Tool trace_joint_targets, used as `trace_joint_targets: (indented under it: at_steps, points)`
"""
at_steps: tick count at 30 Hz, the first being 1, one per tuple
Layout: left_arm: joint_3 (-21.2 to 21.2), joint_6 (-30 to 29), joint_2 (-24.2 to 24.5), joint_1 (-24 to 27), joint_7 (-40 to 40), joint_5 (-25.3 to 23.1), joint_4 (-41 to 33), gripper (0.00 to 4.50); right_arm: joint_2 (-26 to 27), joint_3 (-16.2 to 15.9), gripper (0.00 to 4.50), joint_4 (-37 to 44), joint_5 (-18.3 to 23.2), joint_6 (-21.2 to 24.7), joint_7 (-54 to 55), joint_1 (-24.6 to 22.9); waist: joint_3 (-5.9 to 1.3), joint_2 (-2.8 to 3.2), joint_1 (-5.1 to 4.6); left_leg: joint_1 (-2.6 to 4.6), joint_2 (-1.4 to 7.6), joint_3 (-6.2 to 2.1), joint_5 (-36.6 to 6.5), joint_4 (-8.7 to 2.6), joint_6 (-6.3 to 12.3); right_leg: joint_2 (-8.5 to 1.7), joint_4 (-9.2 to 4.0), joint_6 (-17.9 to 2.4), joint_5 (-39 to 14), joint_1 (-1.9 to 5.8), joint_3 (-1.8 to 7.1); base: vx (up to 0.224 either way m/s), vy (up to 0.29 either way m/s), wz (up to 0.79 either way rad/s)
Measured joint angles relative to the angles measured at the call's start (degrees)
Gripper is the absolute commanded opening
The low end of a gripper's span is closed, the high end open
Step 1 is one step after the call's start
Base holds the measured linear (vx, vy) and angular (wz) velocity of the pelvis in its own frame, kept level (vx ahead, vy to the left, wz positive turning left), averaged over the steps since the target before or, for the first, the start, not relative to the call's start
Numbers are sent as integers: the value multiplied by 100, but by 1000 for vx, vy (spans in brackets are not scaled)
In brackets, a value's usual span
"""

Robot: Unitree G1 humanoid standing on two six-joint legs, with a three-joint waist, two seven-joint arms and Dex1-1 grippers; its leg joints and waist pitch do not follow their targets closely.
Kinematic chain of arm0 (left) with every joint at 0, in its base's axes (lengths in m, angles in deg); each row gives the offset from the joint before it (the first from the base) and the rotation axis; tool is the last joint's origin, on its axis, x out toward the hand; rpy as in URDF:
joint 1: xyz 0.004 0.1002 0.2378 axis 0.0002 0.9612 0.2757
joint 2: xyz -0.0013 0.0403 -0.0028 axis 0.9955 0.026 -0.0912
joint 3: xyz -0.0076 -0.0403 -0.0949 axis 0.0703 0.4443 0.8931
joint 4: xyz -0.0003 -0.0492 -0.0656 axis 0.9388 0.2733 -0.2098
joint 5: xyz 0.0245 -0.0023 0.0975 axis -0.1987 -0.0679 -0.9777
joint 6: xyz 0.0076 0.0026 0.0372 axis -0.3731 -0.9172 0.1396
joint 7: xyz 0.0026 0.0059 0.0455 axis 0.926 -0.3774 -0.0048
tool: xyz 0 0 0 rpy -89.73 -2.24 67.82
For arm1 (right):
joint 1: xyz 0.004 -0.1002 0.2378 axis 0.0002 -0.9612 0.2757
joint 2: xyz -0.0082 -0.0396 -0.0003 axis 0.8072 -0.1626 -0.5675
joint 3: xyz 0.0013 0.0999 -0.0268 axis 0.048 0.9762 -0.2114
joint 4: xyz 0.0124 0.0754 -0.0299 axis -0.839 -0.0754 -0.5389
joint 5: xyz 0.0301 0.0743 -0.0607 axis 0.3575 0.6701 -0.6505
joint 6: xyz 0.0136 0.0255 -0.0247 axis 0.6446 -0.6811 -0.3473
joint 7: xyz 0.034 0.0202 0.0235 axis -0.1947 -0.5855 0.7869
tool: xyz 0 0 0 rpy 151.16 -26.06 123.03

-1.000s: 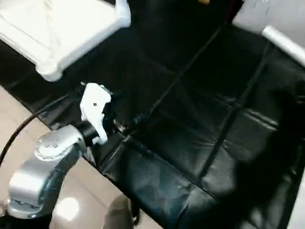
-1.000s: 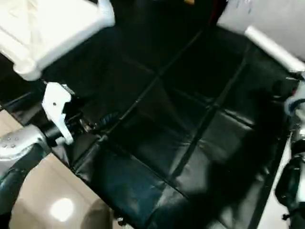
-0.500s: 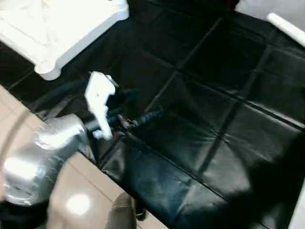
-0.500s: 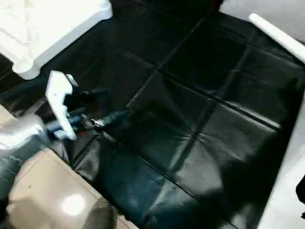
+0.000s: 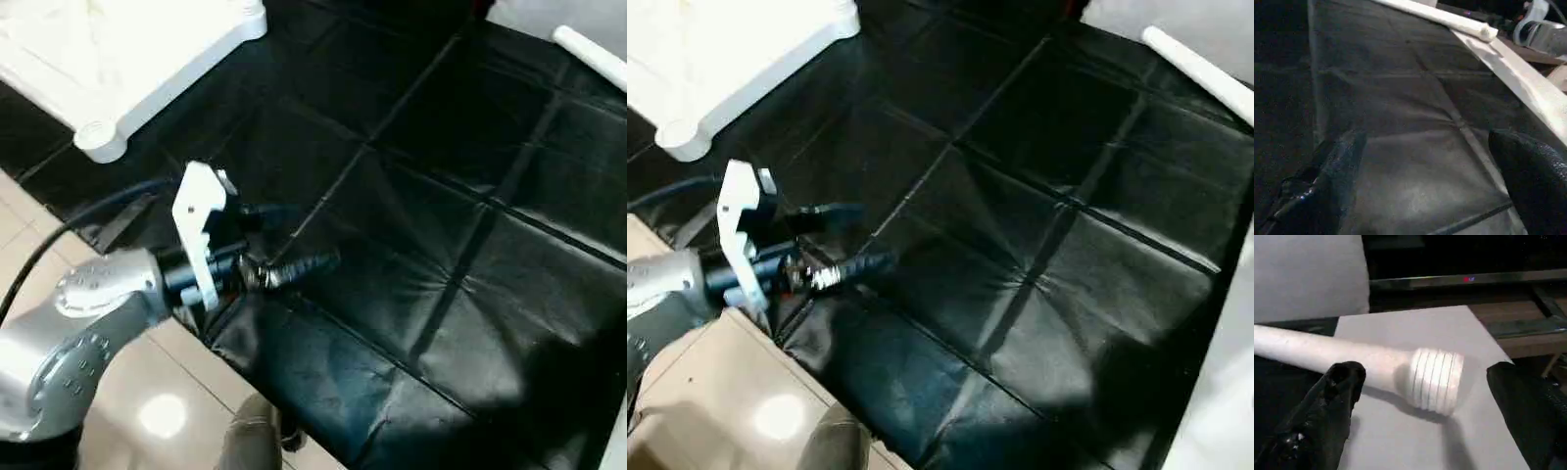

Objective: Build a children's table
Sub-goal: Pick table leg

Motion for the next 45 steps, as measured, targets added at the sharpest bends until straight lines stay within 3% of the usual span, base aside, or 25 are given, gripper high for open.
trace_joint_targets:
  at_steps: [8,13,18,21,33,45]
  points:
    - [150,-191,273,-3,0,269,-74,445,2,1,450,-32,-3,131,-21,-55,4,8,99,-1,0,-1,0,-4,0,0,-4,0,0,-1,0,0,0,0]
    - [276,-293,561,85,5,379,-199,445,2,16,450,-102,-4,178,229,-153,26,47,196,-1,0,0,0,-4,-1,0,-6,0,0,-1,0,0,0,0]
    - [540,-467,804,130,8,619,-351,445,0,247,450,-103,111,49,318,-230,79,141,340,0,-2,0,0,-6,-4,-1,-8,0,0,-1,4,0,0,0]
    - [634,-520,880,97,9,754,-384,445,0,370,450,-102,257,-141,269,-231,81,167,386,0,-2,0,0,-13,-4,-1,-9,0,-1,-4,3,0,0,0]
    - [639,-584,1126,-60,130,997,-353,445,-199,493,450,-101,259,-370,567,-482,98,349,653,0,-3,-1,2,-14,-5,0,-9,0,-1,-4,3,0,0,0]
    - [593,-494,1296,35,256,1003,-279,445,-338,621,450,-100,311,-458,611,-607,94,357,661,0,-3,-2,2,-10,-6,1,-6,3,1,-4,4,0,0,0]
